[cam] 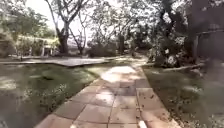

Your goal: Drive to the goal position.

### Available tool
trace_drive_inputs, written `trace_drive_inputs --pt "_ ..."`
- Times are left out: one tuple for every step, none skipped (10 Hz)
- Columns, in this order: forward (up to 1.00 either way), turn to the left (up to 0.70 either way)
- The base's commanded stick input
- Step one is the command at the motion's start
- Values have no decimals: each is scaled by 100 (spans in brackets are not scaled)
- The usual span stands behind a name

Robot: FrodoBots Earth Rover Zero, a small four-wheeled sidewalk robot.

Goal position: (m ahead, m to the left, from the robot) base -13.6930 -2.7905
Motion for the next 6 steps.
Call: trace_drive_inputs --pt "70 0" --pt "70 0" --pt "70 0" --pt "70 0" --pt "70 0" --pt "70 -9"
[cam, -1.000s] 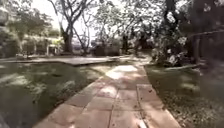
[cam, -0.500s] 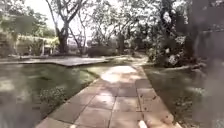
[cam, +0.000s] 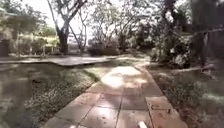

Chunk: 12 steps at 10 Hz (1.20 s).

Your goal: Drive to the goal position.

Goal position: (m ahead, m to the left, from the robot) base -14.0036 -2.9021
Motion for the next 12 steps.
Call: trace_drive_inputs --pt "70 -29" --pt "70 -35" --pt "70 -35" --pt "70 -35" --pt "70 -35" --pt "70 -35" --pt "70 -35" --pt "70 -35" --pt "70 -35" --pt "70 -35" --pt "70 -35" --pt "70 -11"
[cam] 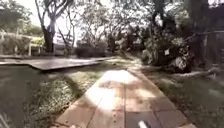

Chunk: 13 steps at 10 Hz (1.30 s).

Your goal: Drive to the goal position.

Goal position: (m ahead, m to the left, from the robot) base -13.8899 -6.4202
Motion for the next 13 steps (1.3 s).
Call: trace_drive_inputs --pt "70 0" --pt "70 0" --pt "70 0" --pt "70 0" --pt "70 0" --pt "70 0" --pt "70 0" --pt "70 0" --pt "70 0" --pt "70 0" --pt "70 0" --pt "70 0" --pt "70 0"
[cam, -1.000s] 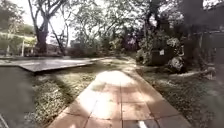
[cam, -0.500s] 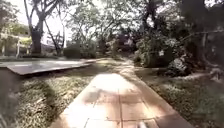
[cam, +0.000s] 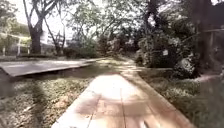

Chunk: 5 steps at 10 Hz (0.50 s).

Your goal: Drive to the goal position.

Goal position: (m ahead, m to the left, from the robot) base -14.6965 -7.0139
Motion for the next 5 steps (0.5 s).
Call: trace_drive_inputs --pt "70 -8" --pt "70 -22" --pt "70 -35" --pt "70 -35" --pt "70 -35"
